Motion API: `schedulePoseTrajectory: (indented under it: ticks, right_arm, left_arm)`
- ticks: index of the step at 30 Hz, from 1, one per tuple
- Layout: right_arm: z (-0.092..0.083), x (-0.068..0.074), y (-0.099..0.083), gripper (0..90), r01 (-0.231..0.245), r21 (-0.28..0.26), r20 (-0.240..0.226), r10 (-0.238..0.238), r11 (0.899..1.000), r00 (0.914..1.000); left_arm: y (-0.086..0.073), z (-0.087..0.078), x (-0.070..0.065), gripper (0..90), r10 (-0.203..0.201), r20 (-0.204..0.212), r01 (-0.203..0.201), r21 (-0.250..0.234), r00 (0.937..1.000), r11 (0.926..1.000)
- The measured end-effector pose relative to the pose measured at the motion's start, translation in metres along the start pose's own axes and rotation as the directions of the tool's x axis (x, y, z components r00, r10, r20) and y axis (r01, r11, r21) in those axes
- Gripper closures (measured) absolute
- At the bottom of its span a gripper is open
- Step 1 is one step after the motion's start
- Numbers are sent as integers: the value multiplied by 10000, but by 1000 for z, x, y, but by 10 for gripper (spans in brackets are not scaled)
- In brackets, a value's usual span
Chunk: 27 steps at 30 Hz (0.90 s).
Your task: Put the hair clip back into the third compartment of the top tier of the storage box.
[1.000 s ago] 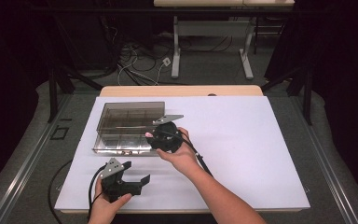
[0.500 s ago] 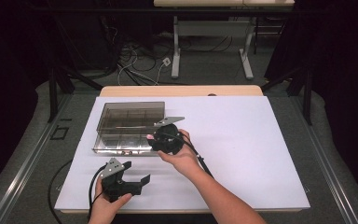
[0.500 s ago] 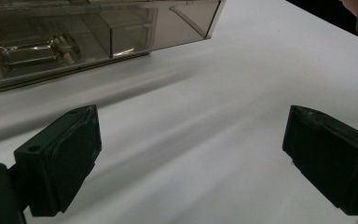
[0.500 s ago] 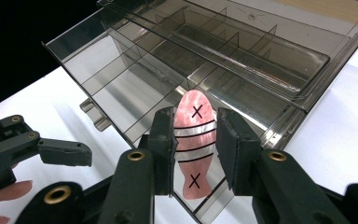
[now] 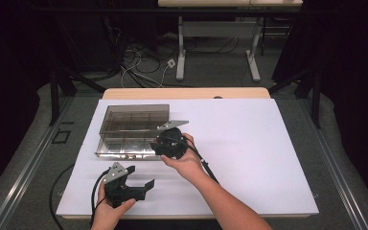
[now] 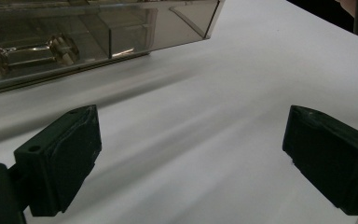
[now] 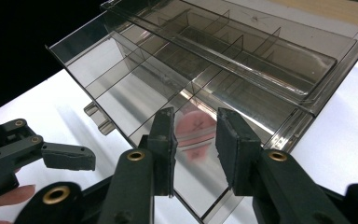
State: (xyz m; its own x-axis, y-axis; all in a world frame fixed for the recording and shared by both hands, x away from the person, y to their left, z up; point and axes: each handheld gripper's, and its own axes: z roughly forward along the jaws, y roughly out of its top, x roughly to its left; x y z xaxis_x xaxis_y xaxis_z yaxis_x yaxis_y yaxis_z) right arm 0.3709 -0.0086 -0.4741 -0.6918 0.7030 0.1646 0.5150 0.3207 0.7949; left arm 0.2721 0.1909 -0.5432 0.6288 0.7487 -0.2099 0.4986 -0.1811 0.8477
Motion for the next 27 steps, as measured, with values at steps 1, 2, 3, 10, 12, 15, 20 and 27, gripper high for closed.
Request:
schedulePoseTrajectory:
  ticks: [1, 2, 3, 10, 12, 15, 20, 27]
  right_arm:
    - [0, 0, 0, 648, -12, 11, 23, 12, 10000, 10000]
    - [-1, 1, 0, 635, -50, -37, 34, 50, 10000, 10000]
    - [-1, 0, 1, 624, 11, -2, 68, -11, 10000, 10000]
    - [-4, 1, 1, 577, -39, -197, -22, 39, 9998, 10000]
    - [-4, 2, 1, 564, -46, -254, -76, 44, 9997, 10000]
    - [-6, 2, 2, 539, 2, -297, -157, -7, 9996, 9999]
    - [-8, 4, 2, 503, 60, -682, -104, -67, 9977, 9999]
    - [-12, 5, 3, 467, 396, -1119, -132, -413, 9929, 9991]
  left_arm:
    - [0, 0, 0, 46, 9, -4, -9, 5, 10000, 10000]
    - [0, 0, 0, 46, 7, -2, -7, -2, 10000, 10000]
    - [0, 0, 0, 46, 1, -3, -1, -7, 10000, 10000]
    - [0, 0, 0, 46, 11, -7, -11, -11, 10000, 10000]
    - [0, 0, 0, 46, 6, -6, -6, -31, 10000, 10000]
    - [0, 0, 0, 46, -46, -29, 46, -21, 10000, 10000]
    - [0, -1, 0, 46, -60, -23, 60, -40, 10000, 10000]
    - [0, -1, 1, 46, -66, -35, 66, -52, 10000, 10000]
